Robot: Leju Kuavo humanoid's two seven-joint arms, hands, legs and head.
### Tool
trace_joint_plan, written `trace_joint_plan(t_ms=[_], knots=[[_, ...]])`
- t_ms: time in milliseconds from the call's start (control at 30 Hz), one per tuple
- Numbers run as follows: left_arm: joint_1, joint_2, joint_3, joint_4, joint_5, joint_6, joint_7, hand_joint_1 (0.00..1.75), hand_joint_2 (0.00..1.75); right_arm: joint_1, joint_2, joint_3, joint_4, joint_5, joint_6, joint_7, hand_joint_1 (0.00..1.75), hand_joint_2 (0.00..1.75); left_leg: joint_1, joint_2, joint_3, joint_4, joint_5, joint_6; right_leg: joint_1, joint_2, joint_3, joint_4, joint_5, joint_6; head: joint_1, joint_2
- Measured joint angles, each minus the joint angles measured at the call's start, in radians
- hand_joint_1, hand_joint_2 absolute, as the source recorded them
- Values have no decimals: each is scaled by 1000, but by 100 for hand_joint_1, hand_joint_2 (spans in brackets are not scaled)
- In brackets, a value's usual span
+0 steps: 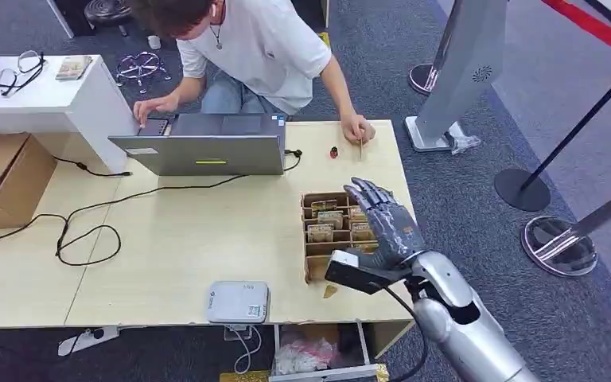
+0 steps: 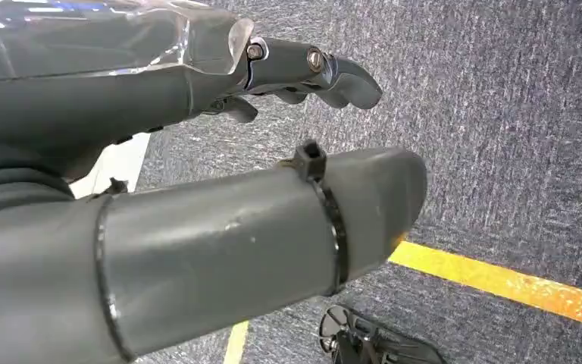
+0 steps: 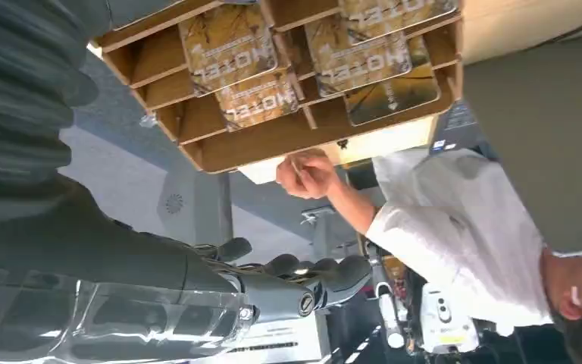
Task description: Pass the card to the sensor for recognition and then transmit it.
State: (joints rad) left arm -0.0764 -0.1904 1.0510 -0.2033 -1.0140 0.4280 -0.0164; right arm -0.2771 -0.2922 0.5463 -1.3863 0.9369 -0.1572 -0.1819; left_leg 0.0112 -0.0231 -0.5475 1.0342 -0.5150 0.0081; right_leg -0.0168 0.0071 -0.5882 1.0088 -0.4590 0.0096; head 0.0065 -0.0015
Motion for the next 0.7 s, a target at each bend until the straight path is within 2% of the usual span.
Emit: trace_joint_plan(t_ms=[133, 200, 233, 367, 500, 700], knots=[[0, 0, 0, 0, 0, -2, -3, 0, 0, 0, -8, -3, 0, 42, -8, 24, 16, 175, 0, 0, 0, 0, 0, 0, 0, 0, 0, 0, 0, 0, 0, 0], [0, 0, 0, 0, 0, -2, -4, 0, 0, 0, -13, -3, 0, 63, -9, 37, 49, 175, 0, 0, 0, 0, 0, 0, 0, 0, 0, 0, 0, 0, 0, 0], [0, 0, 0, 0, 0, -2, -4, 0, 0, 0, -16, -4, 0, 71, -9, 42, 54, 175, 0, 0, 0, 0, 0, 0, 0, 0, 0, 0, 0, 0, 0, 0], [0, 0, 0, 0, -4, -9, -5, 0, 0, 3, -29, -4, 0, 112, -9, 68, 51, 175, 0, 0, 0, 0, 0, 0, 0, 0, 0, 0, 0, 0, 0, 0], [0, 0, 0, 0, -10, -14, -7, 0, 0, 11, -38, -4, 0, 131, -9, 81, 59, 175, 0, 0, 0, 0, 0, 0, 0, 0, 0, 0, 0, 0, 0, 0], [0, 0, 0, 0, -12, -18, -12, 0, 0, 27, -43, -4, -6, 142, -1, 93, 56, 175, 0, 0, 0, 0, 0, 0, 0, 0, 0, 0, 0, 0, 0, 0]])
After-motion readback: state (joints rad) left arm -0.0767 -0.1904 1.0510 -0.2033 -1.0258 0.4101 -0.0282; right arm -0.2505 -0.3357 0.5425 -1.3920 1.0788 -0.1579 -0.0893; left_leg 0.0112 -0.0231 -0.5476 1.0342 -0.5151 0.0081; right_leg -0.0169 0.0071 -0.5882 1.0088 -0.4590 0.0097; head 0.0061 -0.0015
